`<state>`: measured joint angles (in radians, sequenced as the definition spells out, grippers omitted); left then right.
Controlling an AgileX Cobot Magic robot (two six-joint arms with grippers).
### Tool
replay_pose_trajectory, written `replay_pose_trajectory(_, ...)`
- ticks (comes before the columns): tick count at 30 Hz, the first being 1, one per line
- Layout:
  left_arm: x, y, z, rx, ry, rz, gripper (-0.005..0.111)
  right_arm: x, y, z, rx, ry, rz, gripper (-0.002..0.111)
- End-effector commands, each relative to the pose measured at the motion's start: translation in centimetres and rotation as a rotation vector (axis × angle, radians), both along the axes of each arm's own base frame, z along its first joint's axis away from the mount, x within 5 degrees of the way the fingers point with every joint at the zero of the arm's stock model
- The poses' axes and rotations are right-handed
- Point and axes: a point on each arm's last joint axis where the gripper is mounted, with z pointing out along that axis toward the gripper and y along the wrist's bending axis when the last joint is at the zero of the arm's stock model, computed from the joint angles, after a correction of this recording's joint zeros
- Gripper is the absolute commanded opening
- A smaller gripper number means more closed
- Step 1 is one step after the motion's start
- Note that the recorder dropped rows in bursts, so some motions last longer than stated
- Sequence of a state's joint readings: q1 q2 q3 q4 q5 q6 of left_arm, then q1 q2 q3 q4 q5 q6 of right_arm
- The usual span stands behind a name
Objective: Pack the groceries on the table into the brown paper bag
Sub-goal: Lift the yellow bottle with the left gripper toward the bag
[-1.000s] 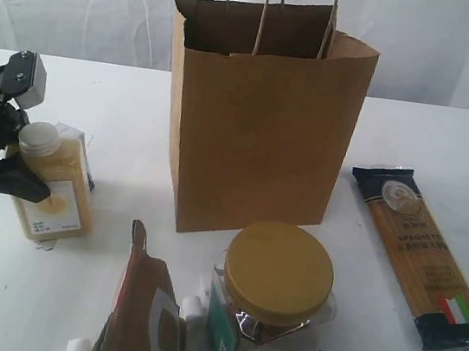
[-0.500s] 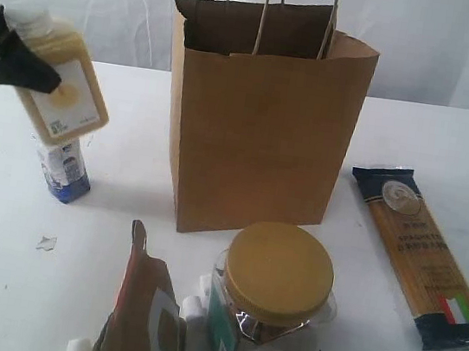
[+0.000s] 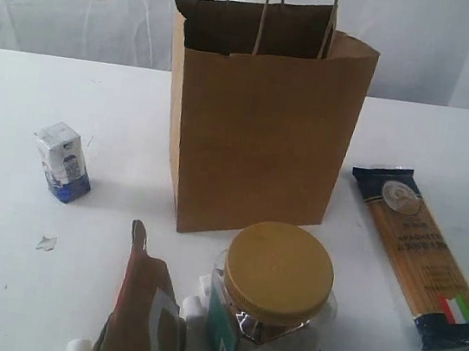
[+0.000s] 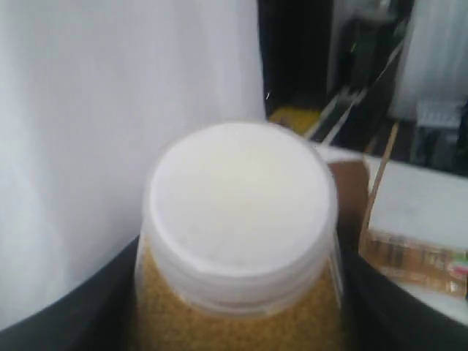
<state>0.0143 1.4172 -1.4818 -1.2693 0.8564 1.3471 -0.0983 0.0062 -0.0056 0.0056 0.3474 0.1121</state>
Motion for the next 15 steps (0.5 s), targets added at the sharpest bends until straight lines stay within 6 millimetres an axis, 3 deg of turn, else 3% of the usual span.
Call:
replay_pose_trajectory(1, 0.5, -0.1, 3.3, -0.26, -0.239, -0.059, 0.0, 0.0, 0.0, -0.1, 0.004, -0.004, -0.006, 0.0)
replay_pose_trajectory(8, 2.9, -0.5, 1.4, -0.3, -0.237, -0.119, 0.0, 0.0, 0.0, -0.1, 0.004, -0.004, -0.006, 0.0)
replay_pose_trajectory(15, 5.7, -3.4, -1.0, -0.26, -0.285, -0.236, 0.0, 0.0, 0.0, -0.1, 0.004, -0.004, -0.006, 0.0)
